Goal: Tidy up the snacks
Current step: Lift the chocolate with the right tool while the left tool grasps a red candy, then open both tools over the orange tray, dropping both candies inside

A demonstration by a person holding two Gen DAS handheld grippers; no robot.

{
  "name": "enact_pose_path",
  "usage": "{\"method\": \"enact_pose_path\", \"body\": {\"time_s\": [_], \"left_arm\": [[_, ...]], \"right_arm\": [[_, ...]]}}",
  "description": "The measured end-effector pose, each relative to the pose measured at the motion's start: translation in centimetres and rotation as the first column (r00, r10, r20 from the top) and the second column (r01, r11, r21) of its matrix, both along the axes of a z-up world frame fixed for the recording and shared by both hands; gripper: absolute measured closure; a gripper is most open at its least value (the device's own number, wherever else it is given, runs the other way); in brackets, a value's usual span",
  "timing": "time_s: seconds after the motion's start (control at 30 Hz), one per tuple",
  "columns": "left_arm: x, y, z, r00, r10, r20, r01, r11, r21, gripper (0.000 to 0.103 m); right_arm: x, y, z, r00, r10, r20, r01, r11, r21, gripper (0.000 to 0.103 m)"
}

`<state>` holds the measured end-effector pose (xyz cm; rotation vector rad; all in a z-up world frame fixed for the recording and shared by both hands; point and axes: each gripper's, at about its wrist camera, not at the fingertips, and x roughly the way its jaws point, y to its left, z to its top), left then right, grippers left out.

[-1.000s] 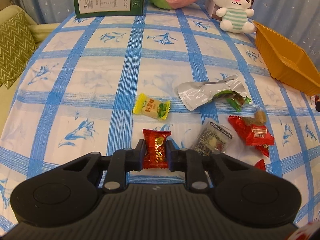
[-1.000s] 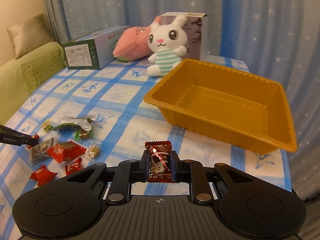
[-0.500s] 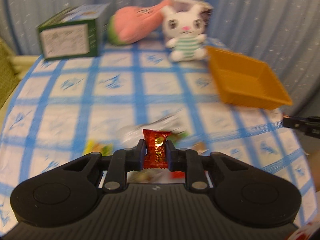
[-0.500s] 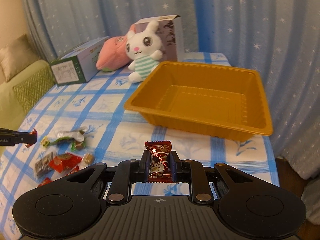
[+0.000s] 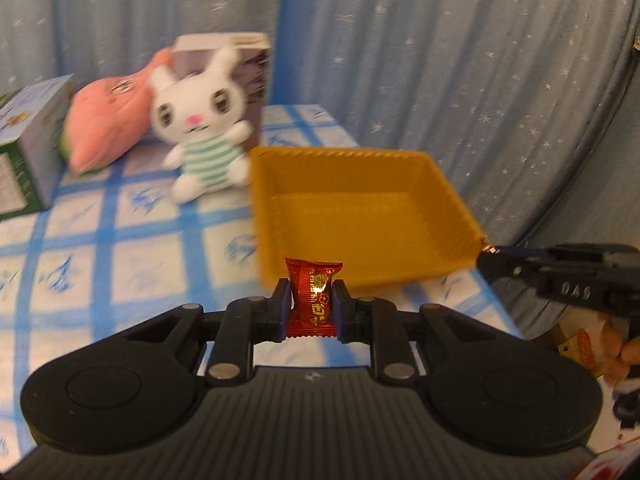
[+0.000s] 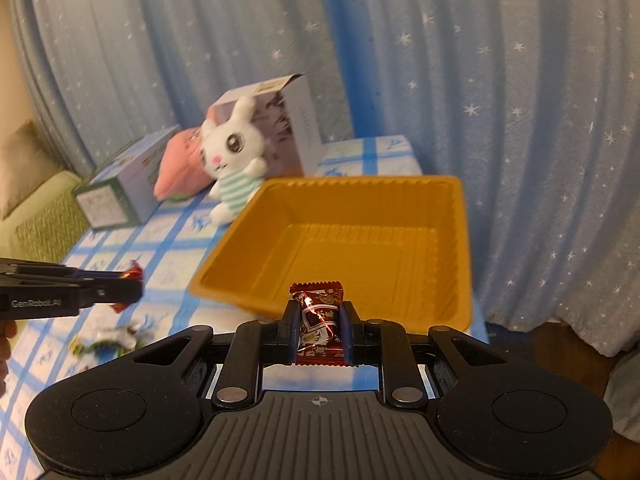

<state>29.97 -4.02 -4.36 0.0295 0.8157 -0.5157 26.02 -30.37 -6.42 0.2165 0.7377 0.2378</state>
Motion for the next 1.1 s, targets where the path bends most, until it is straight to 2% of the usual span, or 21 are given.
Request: {"method": "enact_pose_path", "body": {"time_s": [0.23, 0.47, 0.67, 0.87, 0.97, 1.1], "left_arm": [[3.5, -5.3, 0.4, 0.999, -0.032, 0.002, 0.032, 0.999, 0.007, 0.084], [6.7, -8.4, -0.8, 0.999, -0.024, -0.037, 0.025, 0.999, 0.028, 0.083], [8.5, -9.5, -2.3, 0.996, -0.016, -0.085, 0.019, 0.999, 0.032, 0.083], [9.2, -10.2, -3.8, 0.996, -0.006, -0.092, 0.011, 0.999, 0.053, 0.083], [9.5, -10.2, -4.2, 0.995, 0.002, -0.104, 0.003, 0.999, 0.053, 0.077], [9.6, -9.7, -4.4, 0.994, 0.002, -0.105, 0.005, 0.998, 0.061, 0.077]], "right_arm": [[3.4, -2.0, 0.1, 1.0, -0.027, 0.001, 0.027, 0.999, 0.022, 0.082], [6.5, -3.3, -0.8, 0.999, -0.047, -0.022, 0.048, 0.998, 0.048, 0.082], [7.9, -3.6, -1.7, 0.998, -0.052, -0.042, 0.055, 0.997, 0.057, 0.082], [8.8, -3.6, -2.5, 0.996, -0.063, -0.059, 0.066, 0.996, 0.056, 0.082], [9.0, -3.6, -2.8, 0.996, -0.068, -0.064, 0.071, 0.996, 0.054, 0.082], [9.2, -3.7, -2.9, 0.996, -0.066, -0.064, 0.069, 0.996, 0.057, 0.082]]}}
